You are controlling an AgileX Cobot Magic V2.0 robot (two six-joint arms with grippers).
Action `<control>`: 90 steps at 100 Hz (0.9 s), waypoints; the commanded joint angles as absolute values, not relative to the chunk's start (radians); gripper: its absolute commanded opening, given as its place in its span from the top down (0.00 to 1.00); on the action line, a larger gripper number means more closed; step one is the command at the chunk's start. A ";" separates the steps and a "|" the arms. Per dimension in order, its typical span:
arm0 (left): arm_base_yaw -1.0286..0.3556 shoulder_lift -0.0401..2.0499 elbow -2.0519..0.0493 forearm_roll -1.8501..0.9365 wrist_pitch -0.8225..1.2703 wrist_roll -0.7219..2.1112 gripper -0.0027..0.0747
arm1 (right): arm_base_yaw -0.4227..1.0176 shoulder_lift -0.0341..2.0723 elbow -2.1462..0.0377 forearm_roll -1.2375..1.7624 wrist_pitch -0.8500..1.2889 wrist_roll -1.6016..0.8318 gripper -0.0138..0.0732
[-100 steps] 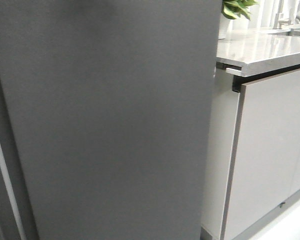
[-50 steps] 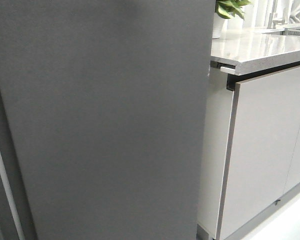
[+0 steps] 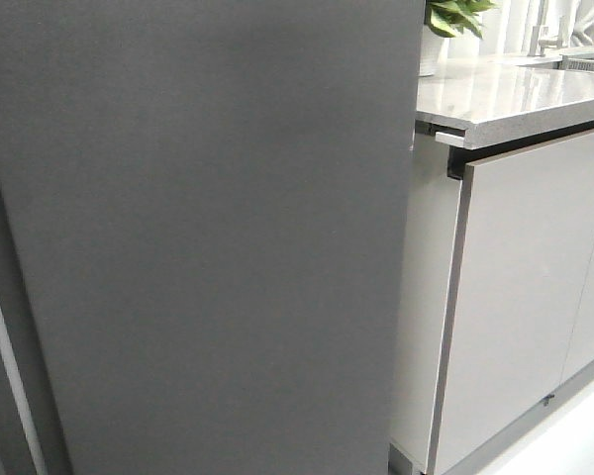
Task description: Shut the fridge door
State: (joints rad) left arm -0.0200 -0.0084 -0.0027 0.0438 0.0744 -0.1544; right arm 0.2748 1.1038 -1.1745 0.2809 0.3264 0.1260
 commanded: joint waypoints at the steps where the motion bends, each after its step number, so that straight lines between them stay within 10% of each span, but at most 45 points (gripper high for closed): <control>1: -0.022 -0.029 0.038 0.037 -0.009 -0.156 0.99 | 0.246 0.972 -1.098 0.229 0.236 0.116 0.92; 90: -0.022 -0.029 0.038 0.037 -0.009 -0.156 0.99 | 0.040 0.055 -0.071 0.042 0.000 0.116 0.92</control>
